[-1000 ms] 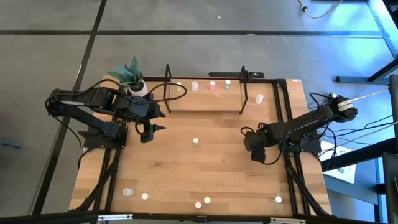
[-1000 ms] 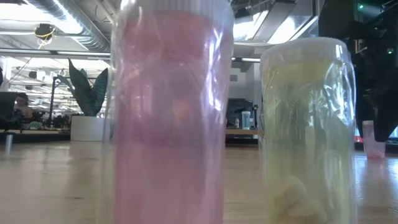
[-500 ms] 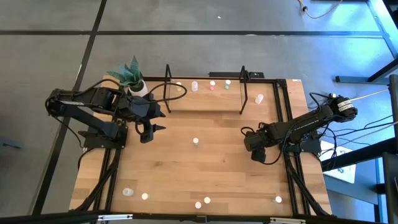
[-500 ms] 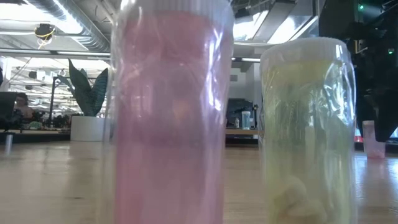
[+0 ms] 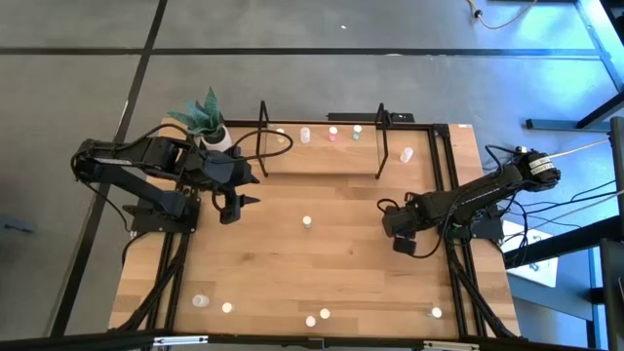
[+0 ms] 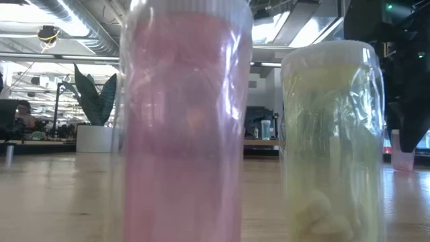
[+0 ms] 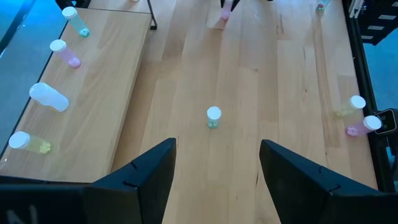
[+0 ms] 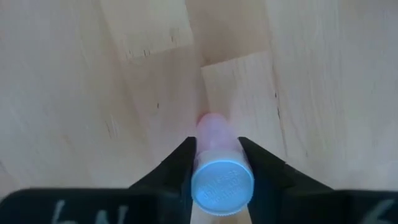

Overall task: Pick and place medicine bottles onto shelf by color
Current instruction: Put the top pink pill bottle on the shelf aligned with the other pink pill bottle

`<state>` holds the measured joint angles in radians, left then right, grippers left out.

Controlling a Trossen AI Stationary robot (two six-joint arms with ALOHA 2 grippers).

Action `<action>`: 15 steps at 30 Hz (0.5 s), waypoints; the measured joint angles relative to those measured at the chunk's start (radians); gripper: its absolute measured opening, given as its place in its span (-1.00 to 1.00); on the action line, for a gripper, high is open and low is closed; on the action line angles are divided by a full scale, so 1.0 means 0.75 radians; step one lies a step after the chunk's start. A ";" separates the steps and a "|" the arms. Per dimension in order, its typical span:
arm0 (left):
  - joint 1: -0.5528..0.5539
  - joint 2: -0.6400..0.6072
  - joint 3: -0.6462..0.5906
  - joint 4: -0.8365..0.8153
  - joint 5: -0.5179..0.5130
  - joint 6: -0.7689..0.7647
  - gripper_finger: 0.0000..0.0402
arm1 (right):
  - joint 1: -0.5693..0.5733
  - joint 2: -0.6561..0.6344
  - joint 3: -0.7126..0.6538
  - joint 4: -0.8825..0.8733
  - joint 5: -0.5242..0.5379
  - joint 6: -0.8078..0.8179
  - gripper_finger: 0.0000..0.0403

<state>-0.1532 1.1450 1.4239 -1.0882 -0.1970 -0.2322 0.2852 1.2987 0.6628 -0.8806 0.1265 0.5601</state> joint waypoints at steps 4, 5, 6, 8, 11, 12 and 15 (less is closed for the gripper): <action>0.000 0.000 0.000 0.000 0.000 0.000 0.13 | -0.001 0.000 0.001 0.025 -0.063 0.121 -0.49; 0.000 0.000 0.000 0.000 0.000 0.000 0.13 | -0.001 0.000 0.005 0.026 -0.079 0.156 -0.49; 0.000 0.000 0.000 0.000 0.000 0.000 0.13 | -0.001 0.000 0.015 0.024 -0.092 0.183 -0.49; 0.000 0.000 0.000 0.000 0.000 0.000 0.13 | -0.001 0.000 0.054 0.020 -0.102 0.227 -0.49; 0.000 0.000 0.000 0.000 0.000 0.000 0.13 | -0.015 0.000 0.146 0.001 -0.111 0.267 -0.49; 0.000 0.000 0.000 0.000 0.000 0.000 0.13 | -0.027 0.000 0.188 -0.014 -0.128 0.280 -0.49; 0.000 0.000 0.000 0.000 0.000 0.000 0.13 | -0.082 0.000 0.324 -0.083 -0.154 0.330 -0.49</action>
<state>-0.1532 1.1450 1.4239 -1.0882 -0.1970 -0.2325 0.2237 1.2987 0.9055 -0.9426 0.0107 0.8072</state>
